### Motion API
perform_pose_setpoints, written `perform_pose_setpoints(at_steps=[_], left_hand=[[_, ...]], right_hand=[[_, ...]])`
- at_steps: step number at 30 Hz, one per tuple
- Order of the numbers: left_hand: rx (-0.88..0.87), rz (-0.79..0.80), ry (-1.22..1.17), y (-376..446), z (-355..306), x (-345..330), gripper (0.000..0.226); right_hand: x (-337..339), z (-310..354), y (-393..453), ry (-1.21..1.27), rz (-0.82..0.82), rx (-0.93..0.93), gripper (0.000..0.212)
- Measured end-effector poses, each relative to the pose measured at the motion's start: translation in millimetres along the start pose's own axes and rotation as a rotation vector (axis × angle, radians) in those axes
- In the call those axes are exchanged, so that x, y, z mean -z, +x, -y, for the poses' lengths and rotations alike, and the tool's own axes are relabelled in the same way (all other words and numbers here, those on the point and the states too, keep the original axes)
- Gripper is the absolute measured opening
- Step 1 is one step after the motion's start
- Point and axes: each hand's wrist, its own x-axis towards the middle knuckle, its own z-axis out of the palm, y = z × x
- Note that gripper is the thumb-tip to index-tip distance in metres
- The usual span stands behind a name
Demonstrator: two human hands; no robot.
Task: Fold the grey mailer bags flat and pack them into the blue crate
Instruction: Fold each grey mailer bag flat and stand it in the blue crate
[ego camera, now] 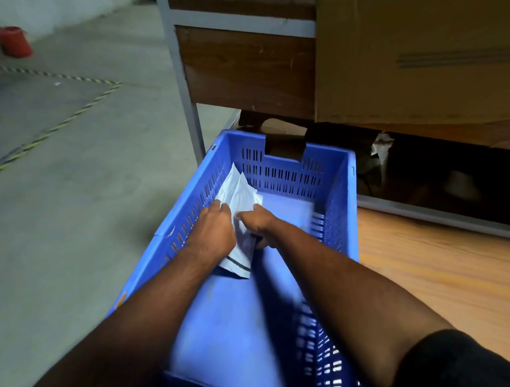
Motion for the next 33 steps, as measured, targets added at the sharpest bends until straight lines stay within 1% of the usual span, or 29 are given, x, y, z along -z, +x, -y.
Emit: perform_pose_setpoints(at_steps=[1,4,5,7,9,10,11,12,15,16,17,18,20,22,24,26,27,28,29,31,33], left_hand=[[0.008,-0.004,-0.014,1,1,1,0.031],[-0.014,-0.014,-0.044,9,6,6,0.014],[-0.033,-0.022,-0.051,12,8,8,0.012],[-0.057,-0.049,-0.088,16,11,11,0.014],[-0.059,-0.071,-0.106,19,11,13,0.015],[-0.059,-0.071,-0.106,20,10,14,0.015],[-0.057,-0.06,-0.104,22,8,14,0.015],[-0.052,-0.042,-0.1,23,6,13,0.015],[-0.026,-0.022,-0.085,24,0,10,0.027],[-0.022,-0.035,-0.076,23,-1,8,0.031],[-0.015,-0.047,-0.065,22,-2,7,0.032],[-0.007,-0.056,-0.06,21,-2,7,0.03],[0.001,-0.064,-0.058,22,0,7,0.022],[0.006,-0.074,-0.053,25,1,7,0.012],[0.023,-0.094,-0.065,29,1,8,0.012],[0.012,-0.113,-0.057,31,2,4,0.017],[-0.009,-0.115,-0.036,32,4,0,0.03],[-0.037,-0.089,-0.002,32,6,-4,0.048],[-0.057,-0.037,0.032,31,8,-8,0.06],[-0.07,0.061,0.113,27,9,-13,0.069],[-0.062,0.095,0.154,23,10,-14,0.072]], right_hand=[[-1,-1,3,-0.001,-0.003,-0.008,0.04],[-4,1,8,0.104,0.033,0.033,0.029],[-4,1,12,0.142,0.043,0.055,0.027],[-3,2,14,0.203,0.058,0.079,0.02],[-4,3,16,0.233,0.088,0.068,0.028],[-4,3,16,0.222,0.101,0.063,0.034],[-5,2,16,0.212,0.111,0.065,0.036],[-6,2,15,0.207,0.126,0.062,0.034],[-8,0,17,0.205,0.127,0.066,0.008],[-8,0,18,0.201,0.111,0.064,0.003],[-9,0,19,0.192,0.097,0.06,0.007],[-9,0,19,0.185,0.087,0.053,0.015],[-12,1,20,0.155,0.072,0.045,0.028],[-14,3,21,0.128,0.057,0.056,0.029],[-14,4,23,0.122,0.038,0.088,0.028],[-13,5,22,0.137,0.033,0.125,0.029],[-12,6,20,0.13,0.032,0.146,0.032],[-12,6,20,0.106,0.033,0.172,0.036],[-12,5,22,0.072,0.03,0.195,0.046],[-11,4,25,-0.012,0.026,0.219,0.065],[-11,1,29,-0.082,0.041,0.207,0.068]])
